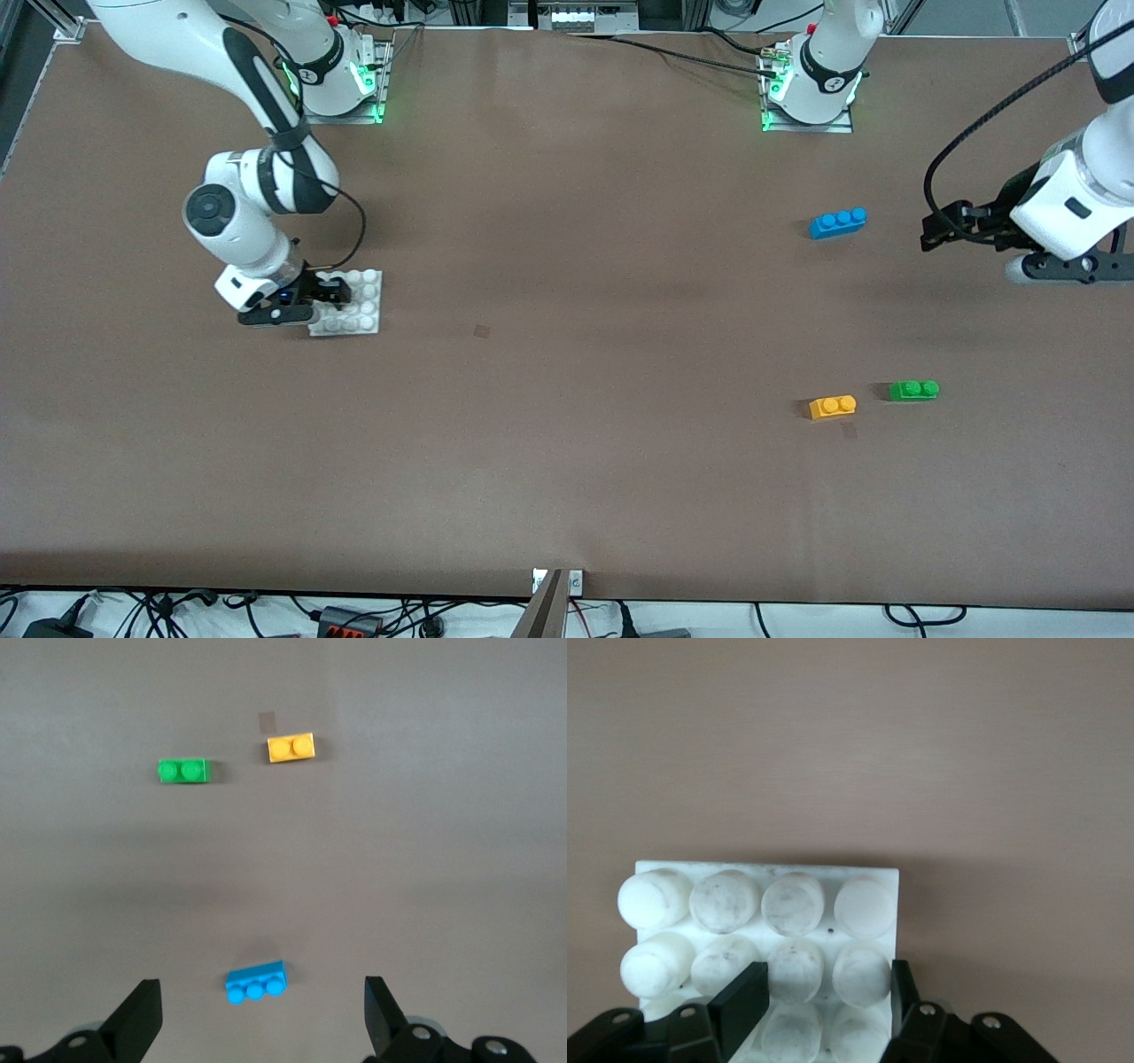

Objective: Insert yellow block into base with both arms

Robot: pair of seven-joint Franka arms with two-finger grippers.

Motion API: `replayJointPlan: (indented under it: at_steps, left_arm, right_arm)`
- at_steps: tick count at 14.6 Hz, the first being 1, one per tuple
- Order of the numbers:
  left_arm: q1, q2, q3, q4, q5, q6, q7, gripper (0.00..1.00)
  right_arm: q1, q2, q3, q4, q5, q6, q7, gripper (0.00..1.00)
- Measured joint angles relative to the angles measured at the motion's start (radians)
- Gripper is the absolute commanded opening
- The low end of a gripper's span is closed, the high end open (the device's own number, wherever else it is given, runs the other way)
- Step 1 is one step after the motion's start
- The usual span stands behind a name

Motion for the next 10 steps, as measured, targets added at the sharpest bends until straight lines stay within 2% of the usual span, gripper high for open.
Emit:
replayJointPlan:
  at_steps: [5, 10]
  left_arm:
    - [0.002, 0.169, -0.006, -0.006, 0.000, 0.246, 0.013, 1.00]
    - [0.003, 0.370, -0.007, -0.011, 0.000, 0.522, 0.013, 1.00]
  right_arm:
    - [0.197, 0.041, 0.001, 0.062, -0.001, -0.006, 0.250, 0.45]
    - [0.381, 0.156, 0.000, 0.252, -0.001, -0.045, 0.490, 0.41]
